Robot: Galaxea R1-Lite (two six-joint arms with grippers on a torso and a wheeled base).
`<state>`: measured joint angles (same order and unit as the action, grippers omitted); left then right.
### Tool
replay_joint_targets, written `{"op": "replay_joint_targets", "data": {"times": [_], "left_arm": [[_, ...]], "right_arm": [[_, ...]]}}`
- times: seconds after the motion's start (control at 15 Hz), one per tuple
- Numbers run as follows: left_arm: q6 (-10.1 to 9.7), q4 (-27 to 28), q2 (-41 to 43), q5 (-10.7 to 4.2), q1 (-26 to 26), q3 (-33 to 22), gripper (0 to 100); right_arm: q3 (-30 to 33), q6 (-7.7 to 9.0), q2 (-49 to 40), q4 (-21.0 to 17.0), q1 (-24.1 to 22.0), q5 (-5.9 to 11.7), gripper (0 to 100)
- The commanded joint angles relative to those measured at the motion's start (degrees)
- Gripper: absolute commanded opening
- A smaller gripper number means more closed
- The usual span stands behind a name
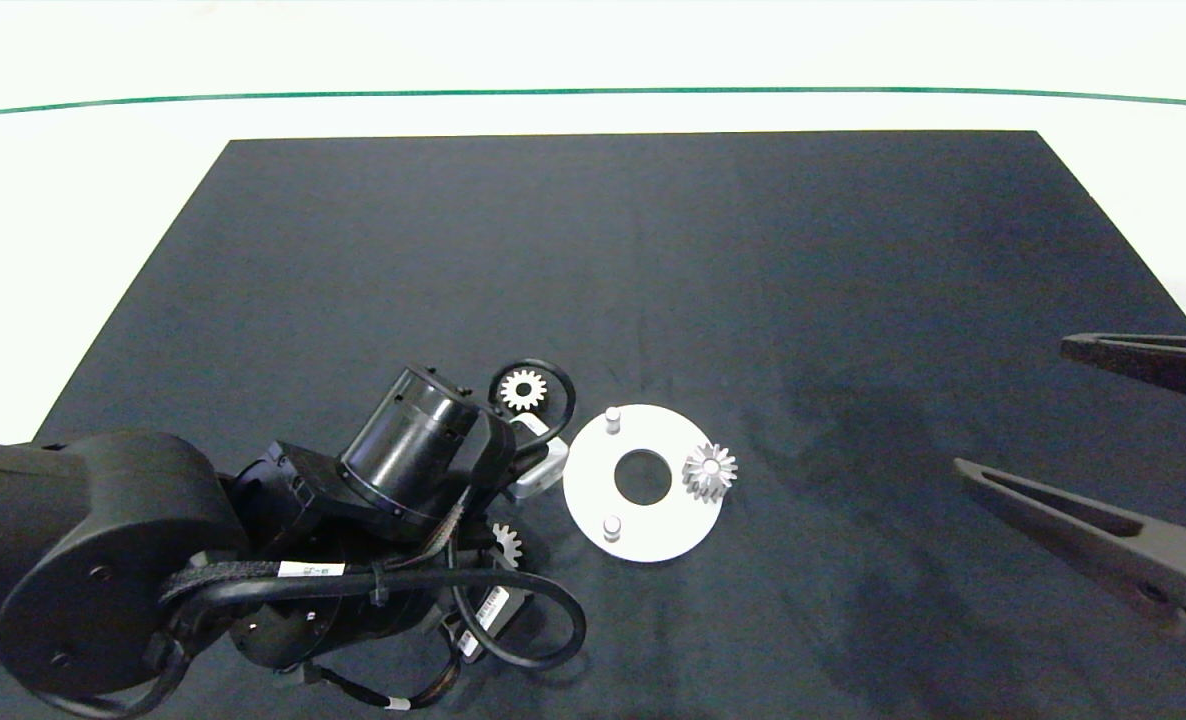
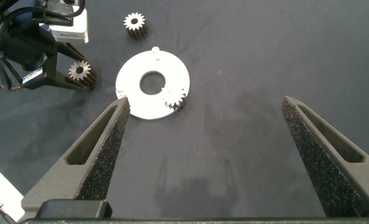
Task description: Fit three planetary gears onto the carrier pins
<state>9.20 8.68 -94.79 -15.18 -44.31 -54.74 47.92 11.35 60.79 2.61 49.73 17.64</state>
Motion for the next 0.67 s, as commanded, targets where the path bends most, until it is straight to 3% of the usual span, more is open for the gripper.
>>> {"op": "replay_joint_targets", "data": {"times": [0.07, 0.47, 0.67], "left_arm": [[0.11, 0.02, 0.05, -0.12, -0.16, -0.02, 45], [-0.06, -0.15, -0.30, -0.20, -0.25, 0.68, 33], [0.11, -3.23, -0.04, -0.03, -0.07, 2.79, 27]], "right_arm": [[-0.02, 0.08, -0.06, 0.03, 0.02, 0.11, 100], [0.24, 0.08, -0.33, 0.03, -0.07, 0.11, 100], [0.24, 0.08, -0.33, 0.03, 0.02, 0.11, 100]]}}
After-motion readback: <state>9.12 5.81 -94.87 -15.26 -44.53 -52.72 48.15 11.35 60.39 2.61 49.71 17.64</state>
